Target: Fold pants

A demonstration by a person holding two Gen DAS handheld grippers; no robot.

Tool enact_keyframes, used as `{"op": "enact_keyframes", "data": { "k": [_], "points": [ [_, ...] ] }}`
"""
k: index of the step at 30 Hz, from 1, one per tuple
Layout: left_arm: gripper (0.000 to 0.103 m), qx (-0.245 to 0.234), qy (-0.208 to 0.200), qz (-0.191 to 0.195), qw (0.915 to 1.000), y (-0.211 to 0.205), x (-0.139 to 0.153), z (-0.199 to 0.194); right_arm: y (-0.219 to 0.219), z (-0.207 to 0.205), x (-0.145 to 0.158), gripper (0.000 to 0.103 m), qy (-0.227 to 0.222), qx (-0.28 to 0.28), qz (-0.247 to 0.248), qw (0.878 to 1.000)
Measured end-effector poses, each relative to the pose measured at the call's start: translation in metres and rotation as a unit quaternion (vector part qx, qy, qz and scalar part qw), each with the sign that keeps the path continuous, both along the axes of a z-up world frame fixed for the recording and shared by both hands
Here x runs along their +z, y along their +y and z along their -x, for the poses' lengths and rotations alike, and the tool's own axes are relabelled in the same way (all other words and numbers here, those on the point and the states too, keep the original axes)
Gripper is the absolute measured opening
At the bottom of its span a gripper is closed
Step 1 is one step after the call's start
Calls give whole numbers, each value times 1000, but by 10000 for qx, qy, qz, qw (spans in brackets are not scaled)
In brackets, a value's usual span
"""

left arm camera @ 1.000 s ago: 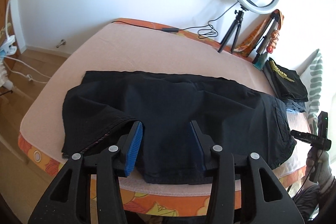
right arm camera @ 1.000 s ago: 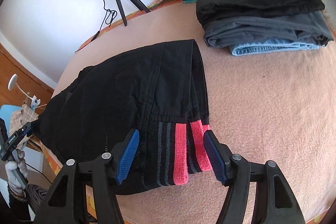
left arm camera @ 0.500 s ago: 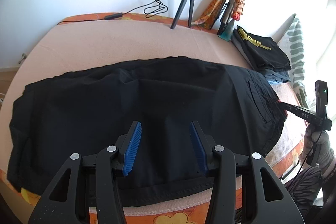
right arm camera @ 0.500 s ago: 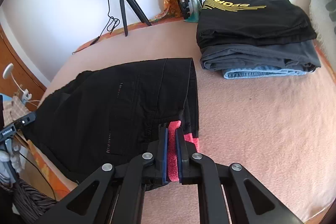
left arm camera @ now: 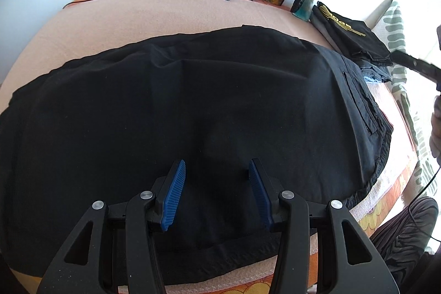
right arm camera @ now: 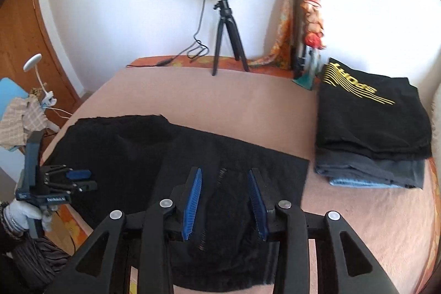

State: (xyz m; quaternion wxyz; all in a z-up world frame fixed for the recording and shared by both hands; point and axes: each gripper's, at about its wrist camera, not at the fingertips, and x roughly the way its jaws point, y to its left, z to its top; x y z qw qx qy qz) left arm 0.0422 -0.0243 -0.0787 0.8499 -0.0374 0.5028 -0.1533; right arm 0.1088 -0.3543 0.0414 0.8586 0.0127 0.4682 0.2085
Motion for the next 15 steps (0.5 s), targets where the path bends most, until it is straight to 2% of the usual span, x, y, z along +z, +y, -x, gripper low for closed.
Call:
{"op": "enact_keyframes", "data": {
  "k": [2,4,8,13,15],
  "points": [
    [47,-46,-62,-82,9999,-3,-1,1,26,-29,-3,37,180,256,-265,9992],
    [50,-117,-97,-113,9998,-6,-1,2,55,-53,-11,37,308,543,-274,9977],
    [53,-198,-135,-96,9997,-5,-2,1,104,-92,-42,36,880,939,-448,9907],
    [55,-204,-110,-13,9997,-5,-3,-2,135,-130,-88,37,1630,744,-691,9814],
    [55,-199,-98,33,9997,-4,-3,-2,142,-138,-103,37,1841,642,-639,9787]
  ]
}}
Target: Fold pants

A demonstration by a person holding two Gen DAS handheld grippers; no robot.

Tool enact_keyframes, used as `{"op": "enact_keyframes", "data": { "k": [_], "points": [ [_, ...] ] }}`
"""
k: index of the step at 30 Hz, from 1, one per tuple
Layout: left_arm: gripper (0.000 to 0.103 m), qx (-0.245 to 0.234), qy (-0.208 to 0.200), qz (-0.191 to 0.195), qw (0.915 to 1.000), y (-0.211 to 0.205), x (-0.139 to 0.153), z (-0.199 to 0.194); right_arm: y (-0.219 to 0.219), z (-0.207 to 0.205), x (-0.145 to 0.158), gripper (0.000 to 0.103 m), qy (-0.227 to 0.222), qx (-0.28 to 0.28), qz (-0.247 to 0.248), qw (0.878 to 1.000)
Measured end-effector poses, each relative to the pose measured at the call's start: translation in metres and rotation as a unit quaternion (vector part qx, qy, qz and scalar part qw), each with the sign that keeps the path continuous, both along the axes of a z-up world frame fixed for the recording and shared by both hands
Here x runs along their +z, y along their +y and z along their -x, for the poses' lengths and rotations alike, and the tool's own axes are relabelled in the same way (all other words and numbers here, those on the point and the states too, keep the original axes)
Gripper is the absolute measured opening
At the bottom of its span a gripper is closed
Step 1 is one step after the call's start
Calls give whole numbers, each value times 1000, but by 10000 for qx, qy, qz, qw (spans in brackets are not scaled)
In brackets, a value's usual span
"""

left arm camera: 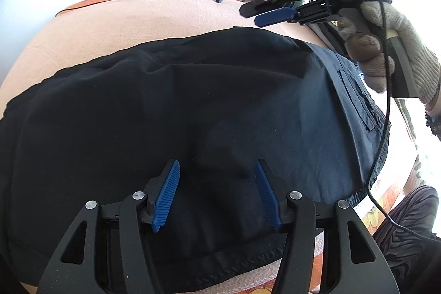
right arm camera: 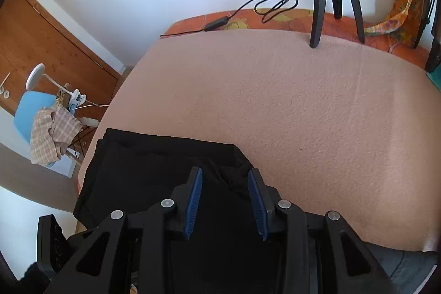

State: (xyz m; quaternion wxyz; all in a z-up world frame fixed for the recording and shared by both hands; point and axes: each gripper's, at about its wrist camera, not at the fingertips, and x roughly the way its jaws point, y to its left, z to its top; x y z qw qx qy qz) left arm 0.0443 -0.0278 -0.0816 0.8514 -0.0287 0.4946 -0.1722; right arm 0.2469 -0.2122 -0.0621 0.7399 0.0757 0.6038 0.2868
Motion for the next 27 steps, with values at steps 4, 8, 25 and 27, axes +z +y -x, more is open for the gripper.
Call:
{"op": "enact_keyframes", "data": {
  "k": [4,8,25,27],
  "points": [
    [55,-27,-12,-17,10000,-1,0,0,15,-7,-18,35,143,110,394,9991],
    [55,-40,-25,-43,10000,-2,0,0,15,-10,-21,16,126,199,483,9986],
    [56,230,213,413,9987,12,2,-6,-4,-28,5,5,-606,72,311,9976],
    [56,275,194,435,9985,15,4,-3,-2,-20,12,31,-780,213,442,9957]
  ]
}}
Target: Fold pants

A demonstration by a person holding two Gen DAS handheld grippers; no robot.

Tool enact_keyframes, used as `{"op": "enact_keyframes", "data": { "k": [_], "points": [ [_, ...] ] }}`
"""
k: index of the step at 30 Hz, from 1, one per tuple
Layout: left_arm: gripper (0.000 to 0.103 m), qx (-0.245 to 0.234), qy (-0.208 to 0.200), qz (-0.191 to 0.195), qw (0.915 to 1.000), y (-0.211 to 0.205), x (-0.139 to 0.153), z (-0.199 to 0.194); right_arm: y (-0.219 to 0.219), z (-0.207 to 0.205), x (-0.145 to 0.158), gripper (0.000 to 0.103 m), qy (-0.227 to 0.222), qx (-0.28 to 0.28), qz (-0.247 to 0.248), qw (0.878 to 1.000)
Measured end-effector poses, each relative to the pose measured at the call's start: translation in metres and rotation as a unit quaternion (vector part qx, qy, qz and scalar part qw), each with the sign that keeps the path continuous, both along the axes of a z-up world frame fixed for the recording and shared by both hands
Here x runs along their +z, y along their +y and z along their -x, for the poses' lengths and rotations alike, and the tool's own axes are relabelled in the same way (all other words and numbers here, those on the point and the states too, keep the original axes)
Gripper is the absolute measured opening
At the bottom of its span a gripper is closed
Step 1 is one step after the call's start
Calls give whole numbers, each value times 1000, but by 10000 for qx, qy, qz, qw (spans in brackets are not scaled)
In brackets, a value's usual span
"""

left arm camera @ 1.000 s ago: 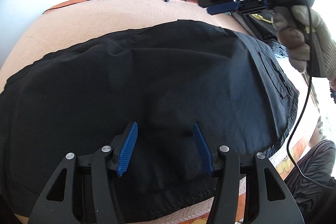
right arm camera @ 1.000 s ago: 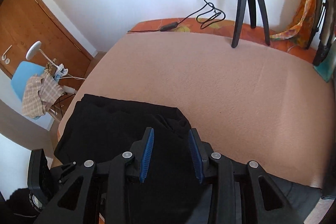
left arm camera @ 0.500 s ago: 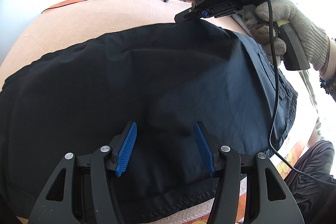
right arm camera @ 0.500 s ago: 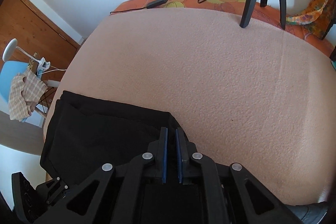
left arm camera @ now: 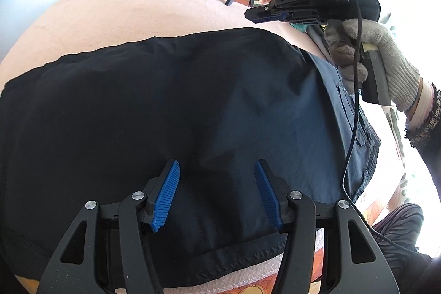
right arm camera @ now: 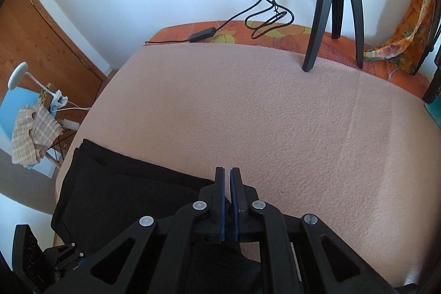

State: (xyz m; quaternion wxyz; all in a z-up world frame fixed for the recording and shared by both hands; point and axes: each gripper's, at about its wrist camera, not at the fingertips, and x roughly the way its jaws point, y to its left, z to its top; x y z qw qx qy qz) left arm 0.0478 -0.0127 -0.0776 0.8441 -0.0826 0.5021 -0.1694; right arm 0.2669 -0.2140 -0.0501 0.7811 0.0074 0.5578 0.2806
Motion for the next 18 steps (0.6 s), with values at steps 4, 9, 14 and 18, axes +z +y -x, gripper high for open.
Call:
{"op": "enact_keyframes", "data": {
  "k": [4,9,14,18],
  "points": [
    [56,149,-140,-30,9998,13,4,6,-2,10,-6,56,117,98,100,9998],
    [56,370,-270,-38,9989,26,14,13,11,19,-17,8,276,254,174,9991],
    [56,535,-570,-127,9969,38,32,18,8,21,-2,3,-388,247,614,9971],
    [56,832,-637,-85,9945,58,41,22,-4,9,-10,4,-116,139,509,9985]
  ]
}}
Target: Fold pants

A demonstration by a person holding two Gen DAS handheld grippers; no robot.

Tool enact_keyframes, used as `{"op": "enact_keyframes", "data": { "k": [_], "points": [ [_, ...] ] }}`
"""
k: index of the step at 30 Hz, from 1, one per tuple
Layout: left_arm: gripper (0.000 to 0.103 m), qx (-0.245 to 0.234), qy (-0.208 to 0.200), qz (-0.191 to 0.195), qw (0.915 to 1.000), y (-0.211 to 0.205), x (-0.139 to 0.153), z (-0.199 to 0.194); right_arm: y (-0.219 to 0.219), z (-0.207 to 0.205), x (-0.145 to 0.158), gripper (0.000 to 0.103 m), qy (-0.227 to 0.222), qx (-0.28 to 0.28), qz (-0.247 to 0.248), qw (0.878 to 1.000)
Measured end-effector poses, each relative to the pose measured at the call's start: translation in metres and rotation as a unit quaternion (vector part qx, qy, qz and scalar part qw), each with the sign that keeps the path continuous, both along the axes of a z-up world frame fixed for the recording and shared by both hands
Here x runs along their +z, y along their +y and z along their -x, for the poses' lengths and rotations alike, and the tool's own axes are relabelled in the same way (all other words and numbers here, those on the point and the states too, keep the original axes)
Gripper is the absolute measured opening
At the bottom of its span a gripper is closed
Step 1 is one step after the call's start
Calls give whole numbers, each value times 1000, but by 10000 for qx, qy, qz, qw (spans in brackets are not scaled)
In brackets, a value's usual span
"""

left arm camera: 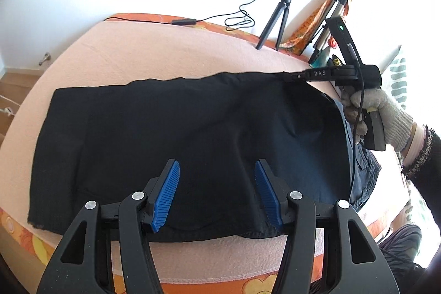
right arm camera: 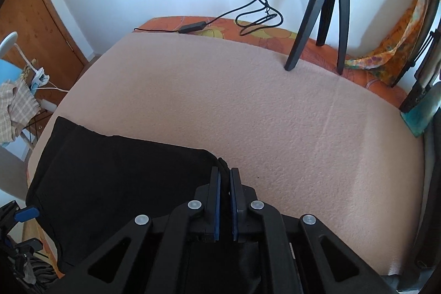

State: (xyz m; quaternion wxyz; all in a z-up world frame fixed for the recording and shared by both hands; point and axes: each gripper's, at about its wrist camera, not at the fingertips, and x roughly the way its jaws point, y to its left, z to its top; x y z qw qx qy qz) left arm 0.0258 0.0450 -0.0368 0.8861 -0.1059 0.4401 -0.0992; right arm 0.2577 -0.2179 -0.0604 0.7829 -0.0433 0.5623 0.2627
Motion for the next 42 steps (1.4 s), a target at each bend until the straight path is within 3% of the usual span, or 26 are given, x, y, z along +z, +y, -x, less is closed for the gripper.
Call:
{"op": "enact_keyframes", "data": {
  "k": [2,4,10,16,23,28,31,35,40,42],
  "points": [
    [56,188,-11,17,9998,15,4,3,5,3,-1,11,-16,96,82,9999],
    [56,416,-43,-23,9991,34,8,6,8,6,2,41,-18,74,63,10000],
    [56,1487,-229,-53,9886,118,33,16,13,36,33,42,-658,290,386,9967],
    [56,2227,39,351,9742,175,27,43,2,93,70,50,-1075,327,-128,9936],
    [56,2226,562,1616,9598,168,-6,59,23,166,73,50,-1072,828,-567,9892],
    [56,2294,986,2546,9343,157,-39,57,27,187,65,50,-986,796,-741,9892],
    [56,2452,1041,2756,9236,155,-47,50,26,190,62,50,-1025,766,-759,9889],
    [56,2724,808,2693,9202,160,-42,47,20,188,57,50,-974,669,-911,9888],
    [56,3080,549,2934,9033,173,-49,47,15,184,50,50,-908,592,-950,9896],
    [56,3158,387,2882,9032,172,-49,47,14,183,49,50,-898,573,-951,9898]
  ]
}}
